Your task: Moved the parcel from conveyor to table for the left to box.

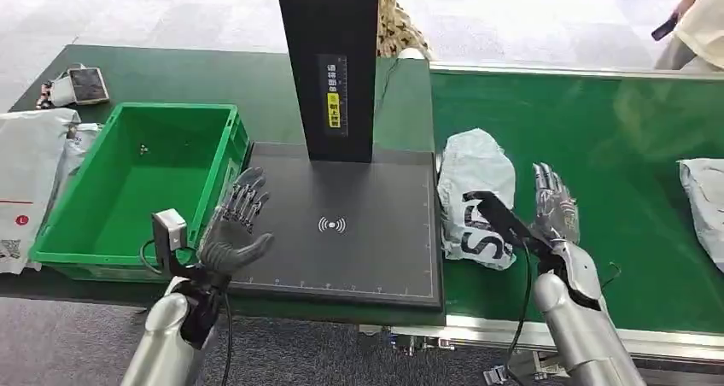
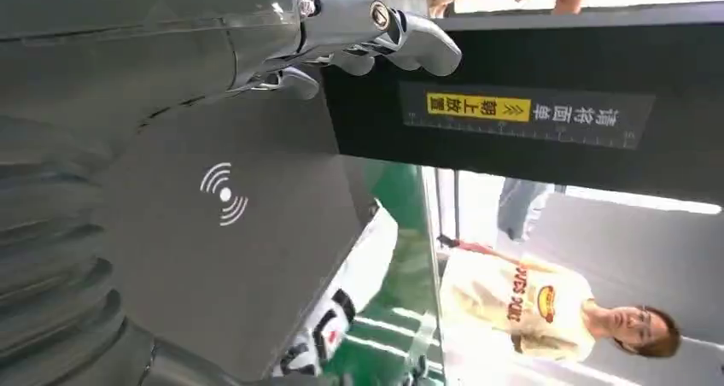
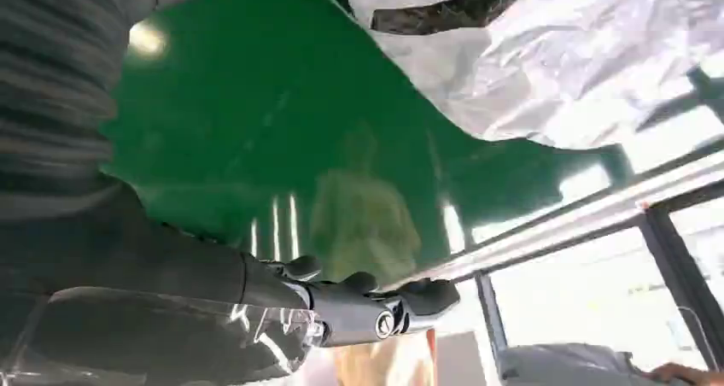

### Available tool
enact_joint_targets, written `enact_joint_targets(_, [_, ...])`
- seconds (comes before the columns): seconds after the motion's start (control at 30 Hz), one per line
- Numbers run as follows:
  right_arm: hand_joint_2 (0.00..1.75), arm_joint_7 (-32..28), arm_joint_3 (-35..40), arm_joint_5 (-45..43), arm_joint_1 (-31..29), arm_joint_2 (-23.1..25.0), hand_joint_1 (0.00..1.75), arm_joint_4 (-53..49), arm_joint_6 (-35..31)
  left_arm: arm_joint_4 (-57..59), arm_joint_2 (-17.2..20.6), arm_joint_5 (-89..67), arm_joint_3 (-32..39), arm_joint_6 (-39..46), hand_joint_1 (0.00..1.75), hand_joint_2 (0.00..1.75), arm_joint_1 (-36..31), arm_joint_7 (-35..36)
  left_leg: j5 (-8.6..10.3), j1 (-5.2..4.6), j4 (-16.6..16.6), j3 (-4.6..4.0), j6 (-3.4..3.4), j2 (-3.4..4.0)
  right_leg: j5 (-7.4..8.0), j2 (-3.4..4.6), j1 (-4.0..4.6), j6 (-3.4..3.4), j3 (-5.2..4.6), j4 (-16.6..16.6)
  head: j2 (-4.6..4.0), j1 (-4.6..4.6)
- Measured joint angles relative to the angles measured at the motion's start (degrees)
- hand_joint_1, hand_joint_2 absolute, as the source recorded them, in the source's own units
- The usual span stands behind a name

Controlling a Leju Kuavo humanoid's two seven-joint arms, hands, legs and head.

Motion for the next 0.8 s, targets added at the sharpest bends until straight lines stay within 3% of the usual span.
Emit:
enact_joint_targets(0.17, [1.75, 0.61, -3.40, -10.15, 0.83, 1.94, 0.00, -1.16, 5.46, 0.90, 0.00, 0.13, -1.31, -0.37, 0.00, 1.75, -1.62, 0.00, 0.00, 0.00, 0.01, 0.01, 0.00, -0.01, 0.01, -0.02, -0.02, 0.00, 0.01, 0.00, 0.00, 0.00])
enact_joint_targets(0.3, [1.75, 3.37, -4.87, -10.18, 1.03, 2.27, 0.00, -0.63, 5.00, 1.44, 0.02, 0.37, -1.99, -0.55, 0.00, 1.75, -2.38, 0.15, 0.00, -0.01, 0.01, 0.00, 0.00, -0.02, 0.01, -0.02, -0.03, 0.00, 0.00, 0.00, 0.00, 0.00])
enact_joint_targets(0.4, [1.75, 7.86, -5.11, -9.15, 0.94, 2.27, 0.00, 0.89, 9.14, 1.99, 0.02, 0.68, -2.58, -1.00, 0.00, 1.75, -2.96, 0.37, 0.00, -0.01, 0.01, 0.00, 0.00, -0.01, 0.00, -0.02, -0.03, 0.00, -0.01, 0.00, 0.00, 0.00])
enact_joint_targets(0.53, [1.75, 9.62, -5.09, -8.71, -0.13, 2.25, 0.00, 5.02, 12.87, 2.75, 0.00, 0.68, -3.34, -1.33, 0.00, 1.75, -3.71, 0.33, 0.00, -0.01, 0.01, -0.01, 0.00, -0.01, 0.00, -0.01, -0.02, 0.00, -0.01, 0.00, 0.00, 0.00])
enact_joint_targets(0.8, [1.75, 3.51, -4.65, -13.82, -6.88, 2.25, 0.00, 15.56, 23.75, 3.76, 0.04, 0.57, -3.96, -1.55, 0.00, 1.75, -4.66, 0.11, 0.01, -0.01, 0.01, -0.01, 0.00, -0.01, 0.02, 0.00, -0.02, 0.00, 0.01, 0.00, 0.00, 0.00])
